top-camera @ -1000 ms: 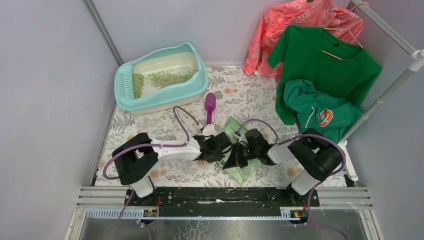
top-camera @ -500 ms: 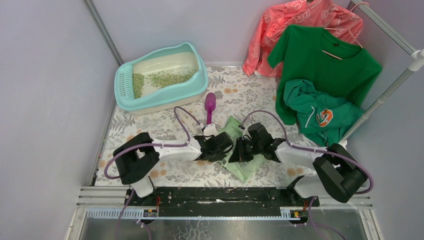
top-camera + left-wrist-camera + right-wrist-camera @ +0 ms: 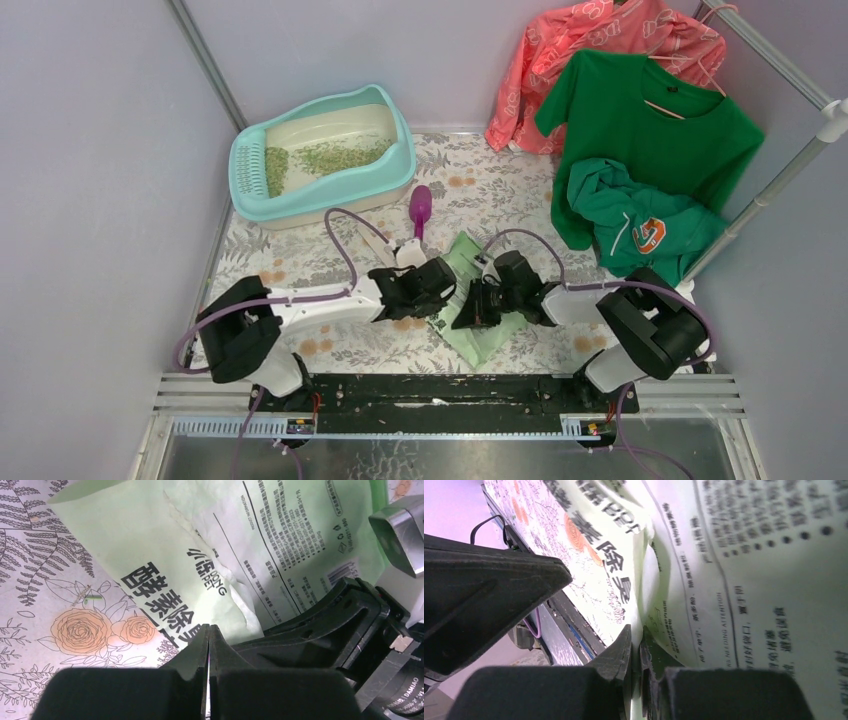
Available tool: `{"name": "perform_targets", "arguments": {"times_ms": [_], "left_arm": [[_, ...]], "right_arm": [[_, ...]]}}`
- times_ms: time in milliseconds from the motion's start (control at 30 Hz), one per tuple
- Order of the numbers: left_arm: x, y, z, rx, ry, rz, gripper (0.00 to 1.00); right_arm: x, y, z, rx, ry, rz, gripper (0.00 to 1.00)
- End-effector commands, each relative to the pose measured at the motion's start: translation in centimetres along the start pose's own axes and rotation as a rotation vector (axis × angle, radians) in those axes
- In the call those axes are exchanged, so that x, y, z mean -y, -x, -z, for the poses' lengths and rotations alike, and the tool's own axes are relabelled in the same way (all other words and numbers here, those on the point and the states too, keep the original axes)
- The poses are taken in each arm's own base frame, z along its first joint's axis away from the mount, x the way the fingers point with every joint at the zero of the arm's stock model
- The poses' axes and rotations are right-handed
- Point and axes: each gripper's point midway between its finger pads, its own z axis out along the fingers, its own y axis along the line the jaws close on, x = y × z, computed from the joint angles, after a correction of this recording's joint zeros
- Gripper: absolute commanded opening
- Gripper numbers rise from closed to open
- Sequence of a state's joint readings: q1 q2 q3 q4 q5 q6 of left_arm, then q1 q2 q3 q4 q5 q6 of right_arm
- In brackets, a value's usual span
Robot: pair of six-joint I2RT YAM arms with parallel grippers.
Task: Fill the litter box with clean litter
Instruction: Close the cat litter bag at the center of the board.
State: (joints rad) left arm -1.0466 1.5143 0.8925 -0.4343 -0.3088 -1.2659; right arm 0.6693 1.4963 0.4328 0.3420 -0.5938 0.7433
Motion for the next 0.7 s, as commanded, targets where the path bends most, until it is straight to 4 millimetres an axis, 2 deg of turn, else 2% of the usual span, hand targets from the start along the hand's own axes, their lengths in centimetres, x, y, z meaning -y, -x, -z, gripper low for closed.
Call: {"name": "perform_targets", "arguments": {"times_ms": [0,167,233,333,467,567,633,667], "left_arm": [[-0.4,0.4,-1.3,0.031,0.061,-0.024,0.00],[-2.2,-0.5,-4.1,0.032,0.152,-0.047,0.00],[-2.8,-0.7,-5.2,0.027,0.175,-0.051,0.00],[-3.4,-1.1,-6.7,0.004,0.210,-0.064,0.00],[-3.7,-1.7,-7.4,-0.017,0.221,-0.065,0.00],[-3.9,-1.9,-7.3,-0.020,0.216,-0.058,0.00],[-4.1,-1.8,-7.2,-0.019,0.217,-0.055,0.00],[-4.0,-1.8,-7.2,-0.019,0.212,-0.052,0.00]], "right_arm": [[-0.6,-0.4,-0.3,-0.004,0.074,-0.019,0.08],[0.0,-0.7,-0.3,0.000,0.056,-0.028,0.11],[0.3,-0.7,-0.2,-0.001,0.033,-0.020,0.19],[0.4,-0.5,0.5,0.010,-0.006,0.011,0.38],[0.5,0.5,2.9,0.061,-0.128,0.096,0.48],[0.5,0.9,5.8,0.105,-0.236,0.154,0.50],[-0.5,1.2,7.4,0.136,-0.253,0.217,0.44],[-1.0,1.2,7.9,0.148,-0.249,0.242,0.38]]}}
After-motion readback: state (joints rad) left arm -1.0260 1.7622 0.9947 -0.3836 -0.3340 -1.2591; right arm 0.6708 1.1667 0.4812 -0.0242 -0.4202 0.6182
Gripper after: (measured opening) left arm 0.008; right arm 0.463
